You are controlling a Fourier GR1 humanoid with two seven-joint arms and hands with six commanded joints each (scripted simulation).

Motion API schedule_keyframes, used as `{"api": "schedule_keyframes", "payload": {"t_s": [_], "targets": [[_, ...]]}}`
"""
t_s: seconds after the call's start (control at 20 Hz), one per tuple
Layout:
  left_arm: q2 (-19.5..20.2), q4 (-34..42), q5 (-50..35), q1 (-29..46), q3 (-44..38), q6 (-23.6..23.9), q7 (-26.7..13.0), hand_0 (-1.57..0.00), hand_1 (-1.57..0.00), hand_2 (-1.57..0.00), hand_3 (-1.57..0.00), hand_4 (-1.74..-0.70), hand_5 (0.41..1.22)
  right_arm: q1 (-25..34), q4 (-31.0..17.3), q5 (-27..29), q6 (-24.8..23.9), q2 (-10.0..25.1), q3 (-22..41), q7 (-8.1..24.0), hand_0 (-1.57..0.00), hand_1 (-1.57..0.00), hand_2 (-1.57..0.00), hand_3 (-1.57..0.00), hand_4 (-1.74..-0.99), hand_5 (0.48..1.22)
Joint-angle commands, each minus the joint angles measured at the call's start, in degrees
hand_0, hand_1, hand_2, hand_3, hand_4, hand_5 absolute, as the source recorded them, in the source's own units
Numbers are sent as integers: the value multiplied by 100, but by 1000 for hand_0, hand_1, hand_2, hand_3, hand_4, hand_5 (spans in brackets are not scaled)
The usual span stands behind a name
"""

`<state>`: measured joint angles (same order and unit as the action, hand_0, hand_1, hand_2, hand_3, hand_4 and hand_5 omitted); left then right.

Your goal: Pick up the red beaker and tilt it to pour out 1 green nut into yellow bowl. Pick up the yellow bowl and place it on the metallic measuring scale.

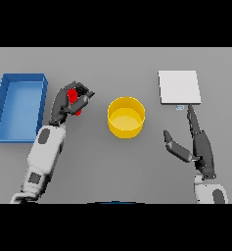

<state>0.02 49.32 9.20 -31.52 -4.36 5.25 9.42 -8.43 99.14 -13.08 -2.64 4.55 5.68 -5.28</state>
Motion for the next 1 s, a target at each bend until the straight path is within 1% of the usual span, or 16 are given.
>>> {"api": "schedule_keyframes", "payload": {"t_s": [0.0,0.05,0.15,0.2,0.25,0.35,0.4,0.45,0.55,0.6,0.65,0.75,0.85,0.9,0.95], "targets": [[19,-58,49,-38,31,-15,54,-989,-1013,-1034,-926,-1575,1042,-27,45,6,0,-10,10,-9,1,1,1,1,-1254,645],[27,-61,81,-33,95,-51,114,-1106,-1125,-1142,-974,-1603,1078,-64,12,7,-7,-16,1,-27,1,1,1,1,-1252,644],[24,-2,113,57,174,-84,242,-1273,-1285,-1296,-1189,-1544,1129,9,-59,30,-18,-34,-20,15,1,1,1,1,-1254,644],[-21,12,134,73,185,-79,250,-1333,-1343,-1351,-1265,-1523,1148,7,-83,27,-9,-71,14,-45,1,1,1,1,-1259,646],[-14,46,143,76,165,-79,146,-1380,-1388,-1395,-1326,-1505,1162,-48,-35,-7,-4,-52,35,-108,1,1,1,1,-1257,645],[-37,8,59,34,100,37,141,-1449,-1454,-1458,-1414,-1590,1151,-66,61,68,16,-44,4,-85,1,1,1,1,-1257,643],[-52,106,-10,39,81,89,138,-1473,-1477,-1481,-1446,-1620,1140,-59,69,101,21,-41,-16,-47,1,1,1,1,-1260,643],[-100,135,-84,-5,52,145,107,-1493,-1496,-1499,-1471,-1644,1132,-119,83,57,18,-37,12,-104,1,1,1,1,-1262,646],[-49,377,-235,79,19,144,142,-1521,-1523,-1525,-1507,-1679,1122,-16,-18,-1,-40,-26,-15,-11,1,1,1,1,-1258,646],[-82,541,-209,108,101,229,117,-1531,-1533,-1534,-1520,-1692,1118,-62,21,-1,-28,-23,-1,-83,1,1,1,1,-1259,647],[-26,650,-181,93,164,242,30,-1539,-1540,-1542,-1530,-1701,1114,-80,32,-77,-41,-37,55,-126,1,1,1,1,-1259,649],[99,926,-41,69,384,256,-90,-1551,-1551,-1552,-1545,-1716,1114,-74,42,-60,-23,1,29,-122,1,1,1,1,-1263,654],[256,1123,223,-24,702,206,-437,-1558,-1558,-1559,-1554,-1725,1117,-46,44,-45,9,45,11,-104,1,1,1,1,-1261,661],[403,1241,410,-52,904,119,-690,-1561,-1561,-1561,-1558,-1728,1121,-3,30,-64,-8,30,19,-41,1,1,1,1,-1257,663],[520,1298,607,-133,1112,36,-912,-1563,-1563,-1563,-1560,-1731,1124,-43,54,-119,-20,40,45,-86,1,1,1,1,-1253,666]]}}
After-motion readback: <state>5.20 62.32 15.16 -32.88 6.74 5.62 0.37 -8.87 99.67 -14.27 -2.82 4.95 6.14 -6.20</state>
